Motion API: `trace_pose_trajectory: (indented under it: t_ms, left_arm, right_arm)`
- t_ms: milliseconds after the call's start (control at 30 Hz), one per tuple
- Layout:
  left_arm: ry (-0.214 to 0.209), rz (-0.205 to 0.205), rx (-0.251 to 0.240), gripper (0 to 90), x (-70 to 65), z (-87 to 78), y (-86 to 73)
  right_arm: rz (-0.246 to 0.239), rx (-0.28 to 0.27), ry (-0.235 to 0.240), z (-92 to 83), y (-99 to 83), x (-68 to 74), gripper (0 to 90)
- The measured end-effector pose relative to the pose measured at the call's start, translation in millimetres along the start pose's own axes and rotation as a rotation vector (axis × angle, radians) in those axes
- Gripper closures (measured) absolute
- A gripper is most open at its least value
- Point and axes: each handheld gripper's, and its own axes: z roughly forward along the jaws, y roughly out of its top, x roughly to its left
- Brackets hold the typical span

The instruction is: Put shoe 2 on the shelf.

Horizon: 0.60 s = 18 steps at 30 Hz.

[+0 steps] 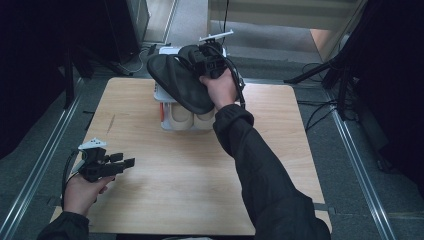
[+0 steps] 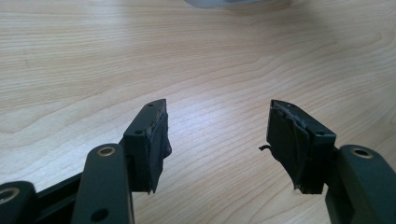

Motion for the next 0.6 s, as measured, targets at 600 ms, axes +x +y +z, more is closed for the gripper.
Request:
trace_pose_trajectory:
  t_ms: [600]
  left_arm:
    - [-0.03, 0.025, 0.009, 39.1, -4.7, 3.6, 2.0]
  right_arm:
    - [0.25, -0.059, -0.233, 46.6, 19.6, 3.1, 75.3]
